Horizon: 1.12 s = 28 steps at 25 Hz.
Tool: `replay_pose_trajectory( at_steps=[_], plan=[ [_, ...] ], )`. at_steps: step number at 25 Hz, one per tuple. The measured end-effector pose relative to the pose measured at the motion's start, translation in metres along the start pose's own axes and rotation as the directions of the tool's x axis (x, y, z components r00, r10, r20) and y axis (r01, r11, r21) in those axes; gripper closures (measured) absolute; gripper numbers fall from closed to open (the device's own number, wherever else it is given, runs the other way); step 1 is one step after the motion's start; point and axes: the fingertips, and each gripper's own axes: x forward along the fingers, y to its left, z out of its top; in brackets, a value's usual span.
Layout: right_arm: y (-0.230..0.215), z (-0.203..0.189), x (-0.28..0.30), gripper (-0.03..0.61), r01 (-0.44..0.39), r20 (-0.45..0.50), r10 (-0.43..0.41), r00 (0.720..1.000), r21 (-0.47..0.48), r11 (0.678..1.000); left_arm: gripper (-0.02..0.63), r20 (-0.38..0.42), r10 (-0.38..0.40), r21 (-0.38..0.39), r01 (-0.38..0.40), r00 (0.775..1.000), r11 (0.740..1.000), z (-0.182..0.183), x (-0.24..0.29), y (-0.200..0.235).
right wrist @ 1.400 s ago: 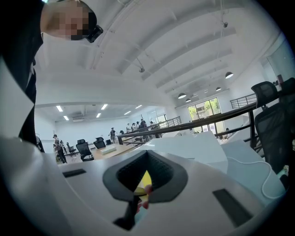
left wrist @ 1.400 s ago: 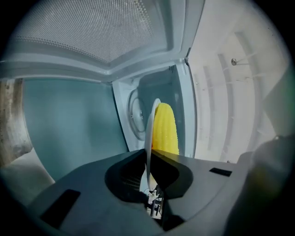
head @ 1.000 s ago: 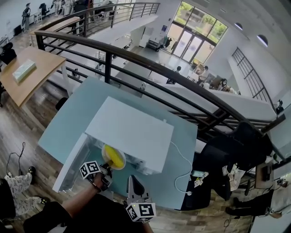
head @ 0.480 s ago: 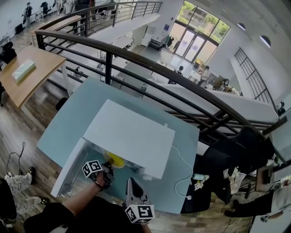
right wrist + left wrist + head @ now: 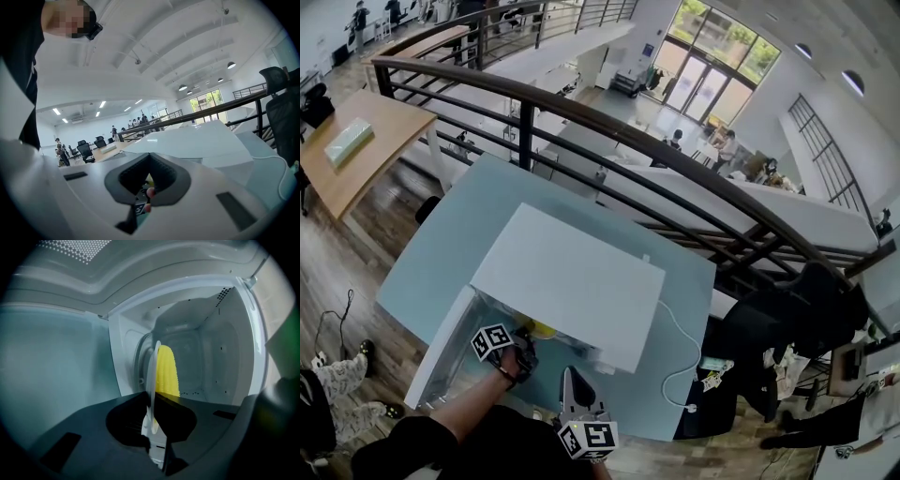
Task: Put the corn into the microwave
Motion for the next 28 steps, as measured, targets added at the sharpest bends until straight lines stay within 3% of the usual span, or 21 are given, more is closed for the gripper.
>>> replay_pose_trajectory(
  at_steps=[9,14,22,28],
  plan=[
    [-0.003,-0.008,0.003,0.571,0.0,-0.018,0.0,1.0,0.007,1.0,0.584,0.011,0.019,0.011,-0.02,1.0,1.0,0.005,0.009,0.002],
    [-0.006,-0.006,0.0,0.571,0.008,-0.029,-0.008,1.0,0.013,1.0,0.581,-0.001,0.067,0.106,-0.066,0.998,0.992,0.004,0.015,-0.006],
    [-0.012,-0.01,-0.002,0.571,0.023,-0.027,-0.023,0.999,0.015,1.0,0.544,0.012,0.128,0.197,-0.127,0.992,0.972,0.004,0.013,-0.008],
    [-0.008,-0.009,-0.003,0.571,0.024,-0.027,-0.024,0.999,0.02,0.999,0.477,0.039,0.187,0.319,-0.19,0.982,0.929,0.009,0.007,-0.012]
  ],
)
